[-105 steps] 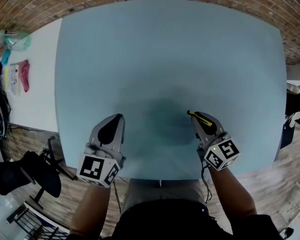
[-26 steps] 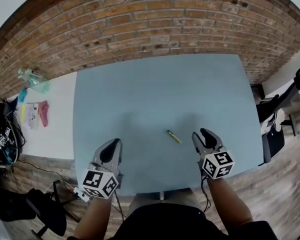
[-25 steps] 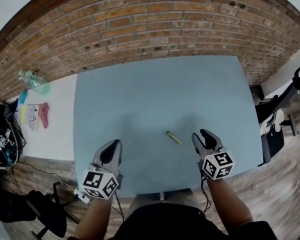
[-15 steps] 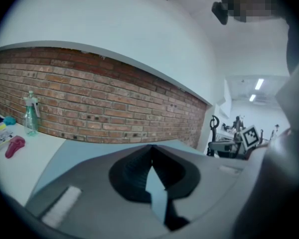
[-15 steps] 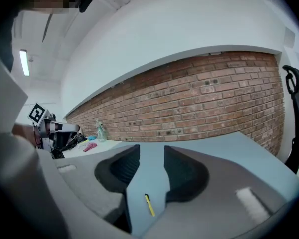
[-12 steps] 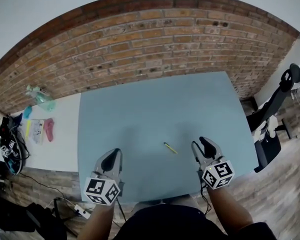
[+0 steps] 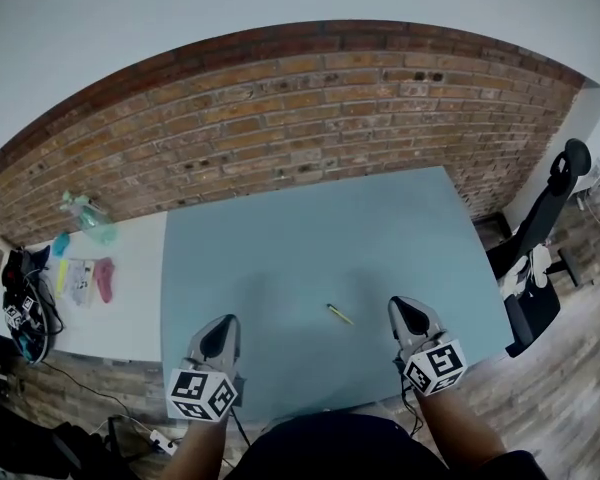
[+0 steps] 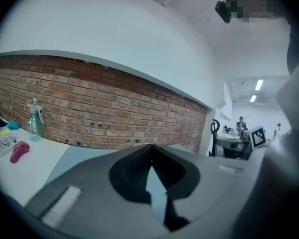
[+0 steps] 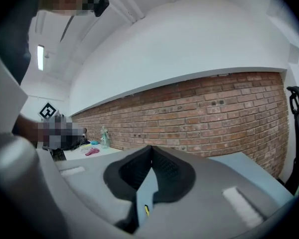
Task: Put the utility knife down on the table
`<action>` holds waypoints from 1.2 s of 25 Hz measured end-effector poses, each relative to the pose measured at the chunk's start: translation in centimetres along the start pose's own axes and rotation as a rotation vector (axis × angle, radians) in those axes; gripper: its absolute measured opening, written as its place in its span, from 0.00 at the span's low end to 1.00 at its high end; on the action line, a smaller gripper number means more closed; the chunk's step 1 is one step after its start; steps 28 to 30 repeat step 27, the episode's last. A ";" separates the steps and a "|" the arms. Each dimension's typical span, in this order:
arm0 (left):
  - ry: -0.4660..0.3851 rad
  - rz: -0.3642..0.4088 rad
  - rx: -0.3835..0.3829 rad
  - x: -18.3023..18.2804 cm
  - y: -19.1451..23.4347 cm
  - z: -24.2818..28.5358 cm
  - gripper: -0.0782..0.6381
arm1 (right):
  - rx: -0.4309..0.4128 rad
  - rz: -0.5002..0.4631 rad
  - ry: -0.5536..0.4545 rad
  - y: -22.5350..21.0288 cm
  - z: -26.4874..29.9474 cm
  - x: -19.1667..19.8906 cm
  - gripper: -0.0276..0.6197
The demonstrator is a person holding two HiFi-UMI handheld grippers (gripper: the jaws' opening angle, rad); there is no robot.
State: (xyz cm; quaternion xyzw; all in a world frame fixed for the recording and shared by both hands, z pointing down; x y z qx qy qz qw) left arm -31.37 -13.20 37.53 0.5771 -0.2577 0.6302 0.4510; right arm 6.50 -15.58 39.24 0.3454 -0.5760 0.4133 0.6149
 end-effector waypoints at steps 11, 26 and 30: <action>0.001 0.017 0.028 -1.2 0.9 0.0 0.11 | -0.011 -0.005 0.007 1.7 0.9 0.8 0.05; -0.016 0.018 -0.009 -1.8 0.9 -1.3 0.11 | -0.068 -0.008 0.016 2.4 3.3 1.3 0.05; -0.019 0.016 -0.016 -1.8 1.1 -1.4 0.11 | -0.068 -0.007 0.017 2.3 3.5 1.3 0.05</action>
Point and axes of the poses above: the fingertips, and each gripper's own axes: z forward along the fingers, y to its left, x out of its underside, the point moved 8 cm from there along -z, backward along the fingers, and after that the axes turned 6 degrees about x, right-handed, at the moved point
